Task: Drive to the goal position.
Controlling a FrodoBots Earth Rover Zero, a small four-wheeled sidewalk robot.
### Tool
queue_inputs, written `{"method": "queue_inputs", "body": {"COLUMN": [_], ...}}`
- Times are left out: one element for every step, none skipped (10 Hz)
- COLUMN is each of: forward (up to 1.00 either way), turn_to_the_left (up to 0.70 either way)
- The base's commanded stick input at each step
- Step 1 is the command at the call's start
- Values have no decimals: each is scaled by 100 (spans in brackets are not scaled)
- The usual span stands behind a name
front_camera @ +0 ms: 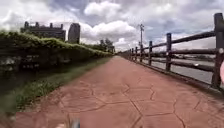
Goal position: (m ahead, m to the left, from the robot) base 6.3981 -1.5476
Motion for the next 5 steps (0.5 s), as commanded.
{"method": "queue_inputs", "body": {"forward": [100, 100, 100, 100, 100], "turn_to_the_left": [0, 0, -15, -27, -27]}}
